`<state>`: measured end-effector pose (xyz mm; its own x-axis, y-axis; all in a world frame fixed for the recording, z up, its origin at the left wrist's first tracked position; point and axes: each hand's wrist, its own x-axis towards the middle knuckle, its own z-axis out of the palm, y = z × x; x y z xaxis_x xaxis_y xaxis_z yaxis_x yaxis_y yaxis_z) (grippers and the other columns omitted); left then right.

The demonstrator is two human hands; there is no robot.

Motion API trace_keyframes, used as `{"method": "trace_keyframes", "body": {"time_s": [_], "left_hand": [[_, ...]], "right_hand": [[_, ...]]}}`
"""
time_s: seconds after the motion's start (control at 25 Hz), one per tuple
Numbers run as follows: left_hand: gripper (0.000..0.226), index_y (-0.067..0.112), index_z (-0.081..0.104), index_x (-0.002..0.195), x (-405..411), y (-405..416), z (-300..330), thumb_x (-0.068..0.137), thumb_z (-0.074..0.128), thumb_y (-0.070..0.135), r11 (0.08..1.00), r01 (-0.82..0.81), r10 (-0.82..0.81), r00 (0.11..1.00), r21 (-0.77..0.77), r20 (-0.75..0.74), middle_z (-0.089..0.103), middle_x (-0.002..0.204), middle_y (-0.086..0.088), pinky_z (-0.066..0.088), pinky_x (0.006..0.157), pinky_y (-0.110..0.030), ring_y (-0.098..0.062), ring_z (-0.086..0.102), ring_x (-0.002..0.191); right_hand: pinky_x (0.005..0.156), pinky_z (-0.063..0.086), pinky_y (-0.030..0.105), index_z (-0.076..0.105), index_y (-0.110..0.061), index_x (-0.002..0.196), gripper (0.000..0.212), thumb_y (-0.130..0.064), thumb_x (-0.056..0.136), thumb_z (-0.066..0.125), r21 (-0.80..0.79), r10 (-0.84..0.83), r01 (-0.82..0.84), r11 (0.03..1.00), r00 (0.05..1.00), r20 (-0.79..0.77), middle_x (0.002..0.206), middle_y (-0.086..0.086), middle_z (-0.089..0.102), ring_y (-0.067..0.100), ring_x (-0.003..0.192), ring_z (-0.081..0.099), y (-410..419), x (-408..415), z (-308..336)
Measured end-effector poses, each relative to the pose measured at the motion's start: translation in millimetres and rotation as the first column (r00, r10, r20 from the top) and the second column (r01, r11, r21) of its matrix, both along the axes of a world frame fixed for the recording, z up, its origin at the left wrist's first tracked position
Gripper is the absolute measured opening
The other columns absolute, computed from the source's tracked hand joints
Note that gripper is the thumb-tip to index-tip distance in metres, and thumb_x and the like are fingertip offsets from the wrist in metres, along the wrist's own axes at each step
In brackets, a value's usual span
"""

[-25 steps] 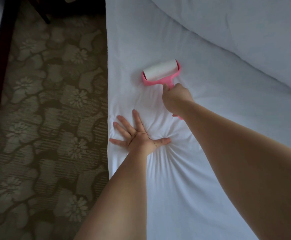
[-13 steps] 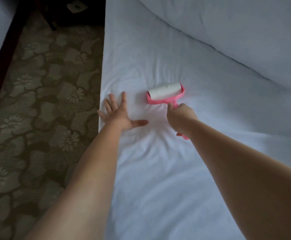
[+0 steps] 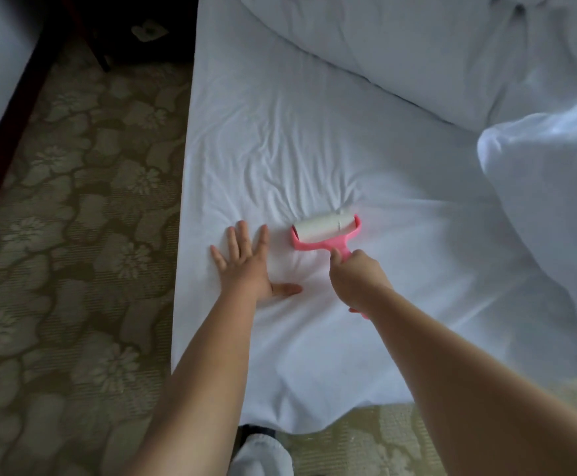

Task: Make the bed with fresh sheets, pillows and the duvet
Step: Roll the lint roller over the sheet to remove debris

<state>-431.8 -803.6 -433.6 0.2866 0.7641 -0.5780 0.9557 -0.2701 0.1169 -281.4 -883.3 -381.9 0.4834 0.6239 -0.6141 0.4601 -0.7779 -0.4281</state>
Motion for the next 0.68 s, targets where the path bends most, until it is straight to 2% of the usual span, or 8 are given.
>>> {"method": "trace_keyframes", "body": {"time_s": [0.12, 0.28, 0.36, 0.44, 0.52, 0.56, 0.6, 0.68], "left_hand": [[0.138, 0.028, -0.025, 0.147, -16, -33, 8, 0.056, 0.064, 0.081, 0.997, 0.079, -0.079, 0.997, -0.021, 0.000, -0.038, 0.151, -0.008, -0.015, 0.110, -0.058, -0.026, -0.034, 0.139], [0.129, 0.027, -0.018, 0.150, -55, -75, 16, 0.063, 0.065, 0.075, 0.988, 0.153, -0.152, 0.987, -0.024, 0.053, -0.032, 0.154, 0.001, -0.008, 0.116, -0.053, -0.019, -0.028, 0.142], [0.120, 0.024, -0.007, 0.152, -72, -89, 17, 0.069, 0.064, 0.071, 0.982, 0.185, -0.187, 0.978, 0.027, 0.091, -0.021, 0.158, 0.002, -0.001, 0.119, -0.046, -0.017, -0.017, 0.146], [0.099, 0.018, 0.016, 0.152, -83, -90, 17, 0.076, 0.067, 0.058, 0.985, 0.149, -0.161, 0.973, 0.085, 0.166, 0.005, 0.160, 0.001, 0.015, 0.118, -0.035, -0.017, 0.007, 0.146], [0.055, 0.015, 0.053, 0.129, -91, -84, 14, 0.083, 0.068, 0.041, 0.985, 0.045, -0.092, 0.955, 0.168, 0.283, 0.041, 0.141, 0.002, 0.037, 0.103, -0.029, -0.018, 0.038, 0.130], [0.033, 0.014, 0.063, 0.112, -93, -82, 13, 0.086, 0.067, 0.034, 0.977, 0.022, -0.087, 0.948, 0.211, 0.305, 0.050, 0.125, 0.003, 0.043, 0.094, -0.030, -0.019, 0.047, 0.118], [0.020, 0.013, 0.065, 0.100, -95, -80, 11, 0.088, 0.064, 0.030, 0.970, 0.020, -0.093, 0.951, 0.243, 0.296, 0.054, 0.114, 0.003, 0.045, 0.087, -0.031, -0.020, 0.051, 0.108], [0.016, 0.013, 0.065, 0.092, -97, -79, 5, 0.091, 0.059, 0.028, 0.980, 0.042, -0.092, 0.963, 0.196, 0.253, 0.053, 0.107, 0.003, 0.046, 0.084, -0.033, -0.021, 0.056, 0.096]], "right_hand": [[0.087, 0.052, 0.044, 0.050, -0.008, 0.115, 0.050, -0.050, 0.097, 0.029, -0.017, -0.020, 0.020, 1.000, 1.000, 0.012, 0.107, 0.011, 0.057, 0.035, 0.099, 0.062, -41, -6, 3], [0.079, 0.050, 0.036, 0.052, -0.010, 0.101, 0.044, -0.046, 0.097, 0.028, 0.000, -0.011, 0.011, 1.000, 0.995, 0.098, 0.092, 0.008, 0.057, 0.032, 0.088, 0.062, -74, -10, 24], [0.073, 0.044, 0.033, 0.053, -0.009, 0.099, 0.044, -0.046, 0.097, 0.029, 0.055, 0.002, -0.011, 0.998, 0.988, 0.156, 0.089, 0.008, 0.053, 0.030, 0.085, 0.056, -73, -15, 35], [0.073, 0.040, 0.032, 0.052, -0.009, 0.098, 0.043, -0.046, 0.097, 0.030, 0.116, 0.009, -0.028, 0.993, 0.987, 0.160, 0.088, 0.008, 0.051, 0.030, 0.084, 0.052, -63, -22, 43], [0.076, 0.044, 0.033, 0.054, -0.008, 0.100, 0.045, -0.046, 0.097, 0.030, 0.128, 0.028, -0.046, 0.991, 0.990, 0.139, 0.091, 0.009, 0.054, 0.032, 0.089, 0.056, -55, -35, 40], [0.078, 0.047, 0.035, 0.054, -0.007, 0.102, 0.046, -0.046, 0.097, 0.030, 0.113, 0.038, -0.052, 0.992, 0.992, 0.123, 0.094, 0.010, 0.057, 0.034, 0.090, 0.060, -55, -42, 34], [0.081, 0.051, 0.038, 0.054, -0.006, 0.102, 0.047, -0.046, 0.097, 0.029, 0.088, 0.046, -0.055, 0.995, 0.994, 0.102, 0.096, 0.011, 0.059, 0.035, 0.091, 0.062, -58, -50, 26], [0.083, 0.053, 0.044, 0.052, -0.007, 0.102, 0.046, -0.046, 0.097, 0.029, 0.038, 0.054, -0.056, 0.998, 0.997, 0.061, 0.101, 0.013, 0.061, 0.036, 0.090, 0.064, -65, -62, 13]]}}
